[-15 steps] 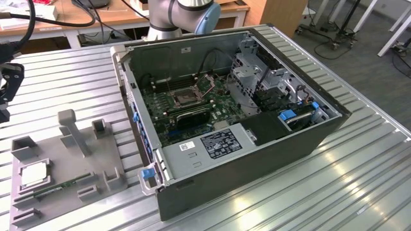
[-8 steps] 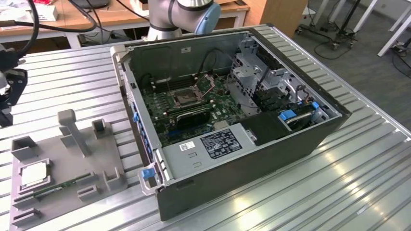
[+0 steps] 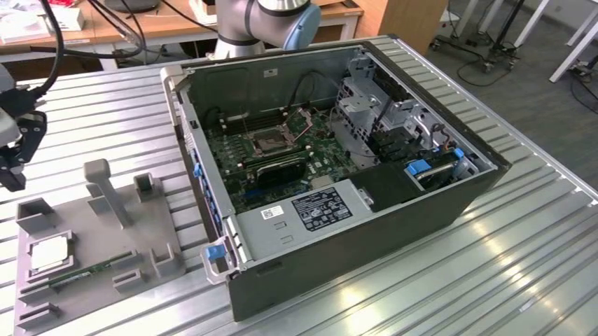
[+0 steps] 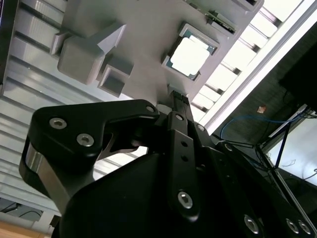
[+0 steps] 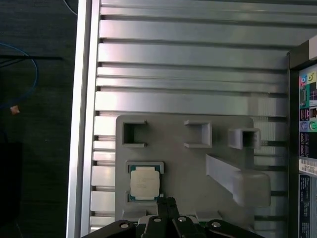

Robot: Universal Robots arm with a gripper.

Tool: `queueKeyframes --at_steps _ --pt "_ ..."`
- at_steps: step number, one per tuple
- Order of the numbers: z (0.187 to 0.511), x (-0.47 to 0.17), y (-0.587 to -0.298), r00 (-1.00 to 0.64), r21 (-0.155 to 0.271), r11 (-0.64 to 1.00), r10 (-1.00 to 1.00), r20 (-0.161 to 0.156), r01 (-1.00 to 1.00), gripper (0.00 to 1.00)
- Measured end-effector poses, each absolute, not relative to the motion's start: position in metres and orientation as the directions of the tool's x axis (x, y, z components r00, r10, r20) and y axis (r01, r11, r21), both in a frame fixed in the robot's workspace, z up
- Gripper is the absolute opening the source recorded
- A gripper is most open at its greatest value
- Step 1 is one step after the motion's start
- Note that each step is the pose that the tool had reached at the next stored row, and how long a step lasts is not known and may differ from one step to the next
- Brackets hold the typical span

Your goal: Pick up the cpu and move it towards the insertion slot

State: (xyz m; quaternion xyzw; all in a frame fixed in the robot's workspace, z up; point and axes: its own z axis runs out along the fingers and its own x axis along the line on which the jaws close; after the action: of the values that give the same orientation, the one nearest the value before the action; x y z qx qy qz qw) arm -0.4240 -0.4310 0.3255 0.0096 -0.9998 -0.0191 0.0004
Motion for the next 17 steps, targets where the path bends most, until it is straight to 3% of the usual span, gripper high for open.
queueKeyframes --at_steps 17 --pt "0.315 -0.426 -0.448 -1.000 0.038 0.999 -0.019 0.000 -0.019 0.11"
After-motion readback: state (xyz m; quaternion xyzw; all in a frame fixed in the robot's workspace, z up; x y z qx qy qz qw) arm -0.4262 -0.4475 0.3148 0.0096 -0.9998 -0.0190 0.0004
